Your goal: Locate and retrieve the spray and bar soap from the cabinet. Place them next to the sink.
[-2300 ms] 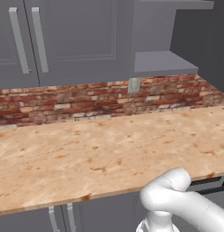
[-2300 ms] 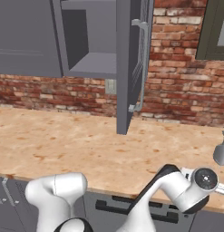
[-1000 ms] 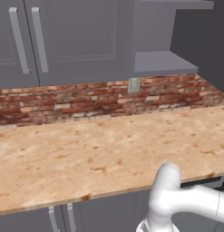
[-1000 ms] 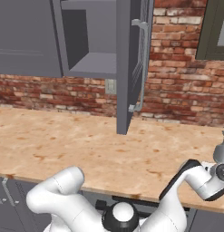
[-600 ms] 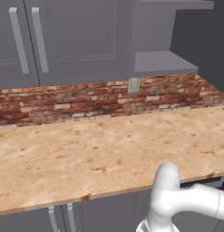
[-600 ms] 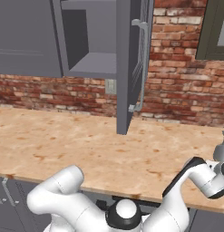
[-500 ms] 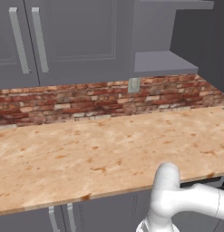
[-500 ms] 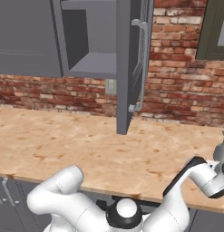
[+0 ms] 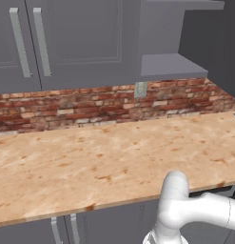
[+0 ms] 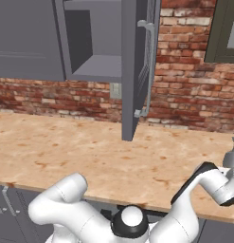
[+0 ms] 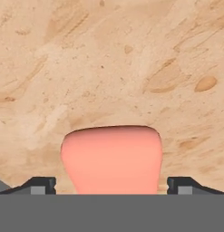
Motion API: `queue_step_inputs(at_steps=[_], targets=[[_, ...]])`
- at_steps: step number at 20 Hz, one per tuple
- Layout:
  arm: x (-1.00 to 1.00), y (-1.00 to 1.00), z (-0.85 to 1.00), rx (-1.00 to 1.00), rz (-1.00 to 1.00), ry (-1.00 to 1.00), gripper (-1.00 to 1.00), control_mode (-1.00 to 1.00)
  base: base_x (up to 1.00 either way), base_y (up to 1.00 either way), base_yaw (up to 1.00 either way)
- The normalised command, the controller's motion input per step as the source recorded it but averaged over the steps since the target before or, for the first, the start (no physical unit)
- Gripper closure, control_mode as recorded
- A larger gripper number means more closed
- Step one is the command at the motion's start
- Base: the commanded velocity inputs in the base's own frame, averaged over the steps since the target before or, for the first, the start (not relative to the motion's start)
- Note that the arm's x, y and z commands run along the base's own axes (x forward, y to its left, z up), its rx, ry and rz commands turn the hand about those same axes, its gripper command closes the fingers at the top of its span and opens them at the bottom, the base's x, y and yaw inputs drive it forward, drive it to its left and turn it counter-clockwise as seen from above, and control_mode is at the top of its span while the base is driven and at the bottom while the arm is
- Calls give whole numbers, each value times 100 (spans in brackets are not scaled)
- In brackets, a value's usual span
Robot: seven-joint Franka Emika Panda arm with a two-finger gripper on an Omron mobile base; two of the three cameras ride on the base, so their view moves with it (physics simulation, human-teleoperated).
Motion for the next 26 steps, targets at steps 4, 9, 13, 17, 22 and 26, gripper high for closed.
queue_step_inputs(at_steps=[4,9,13,17,22,26], targets=[[-7,2,27,0,-1,0,-100,-100,0,0,0],[-23,1,38,0,0,5,-100,-100,0,0,0],[-33,7,30,-5,0,21,-100,-100,0,0,0],[-45,14,34,-7,0,24,-100,-100,0,0,0],[-64,9,9,-2,0,7,-100,-100,0,0,0],[-86,5,1,0,-1,-9,-100,-100,0,0,0]])
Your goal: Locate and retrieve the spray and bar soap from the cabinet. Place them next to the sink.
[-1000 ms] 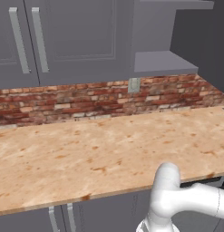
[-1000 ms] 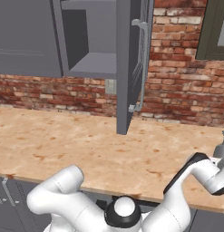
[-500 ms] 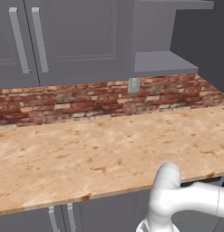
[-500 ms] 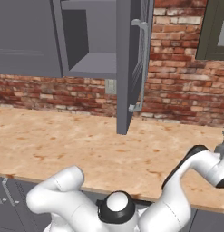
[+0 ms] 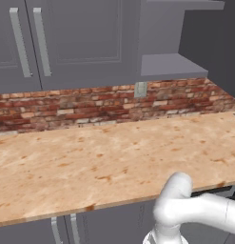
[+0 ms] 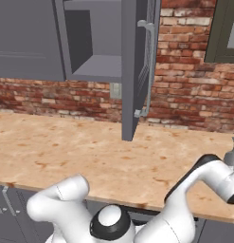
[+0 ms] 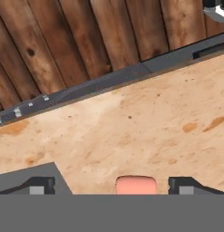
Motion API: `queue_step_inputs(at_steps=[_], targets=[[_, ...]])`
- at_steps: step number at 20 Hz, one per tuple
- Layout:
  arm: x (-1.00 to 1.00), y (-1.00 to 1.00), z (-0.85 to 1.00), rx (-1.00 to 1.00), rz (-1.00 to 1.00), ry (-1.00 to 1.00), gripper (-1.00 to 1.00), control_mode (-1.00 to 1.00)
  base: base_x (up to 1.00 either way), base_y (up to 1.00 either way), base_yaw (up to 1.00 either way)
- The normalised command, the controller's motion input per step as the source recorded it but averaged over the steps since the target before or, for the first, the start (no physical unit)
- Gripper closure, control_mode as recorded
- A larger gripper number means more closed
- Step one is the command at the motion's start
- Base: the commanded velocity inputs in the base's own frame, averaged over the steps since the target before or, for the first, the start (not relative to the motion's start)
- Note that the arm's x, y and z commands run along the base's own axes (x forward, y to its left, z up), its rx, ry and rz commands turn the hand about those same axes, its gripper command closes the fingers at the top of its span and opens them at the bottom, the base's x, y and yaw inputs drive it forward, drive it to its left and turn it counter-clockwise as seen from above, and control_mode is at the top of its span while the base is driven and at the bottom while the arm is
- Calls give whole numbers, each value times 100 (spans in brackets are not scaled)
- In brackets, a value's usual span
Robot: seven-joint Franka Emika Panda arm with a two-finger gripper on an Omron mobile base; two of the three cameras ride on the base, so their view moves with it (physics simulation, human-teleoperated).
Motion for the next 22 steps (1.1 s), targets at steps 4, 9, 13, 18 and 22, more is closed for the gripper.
queue_step_inputs(at_steps=[4,9,13,18,22], targets=[[-82,32,30,0,-5,-9,-100,-100,0,0,0],[-70,54,42,0,-7,-8,-100,-100,0,0,0],[-85,50,26,0,-7,-12,-100,-100,0,0,0],[-87,54,12,-1,-10,-15,-100,-100,0,0,0],[-70,67,11,-4,-10,-14,-100,-100,0,0,0]])
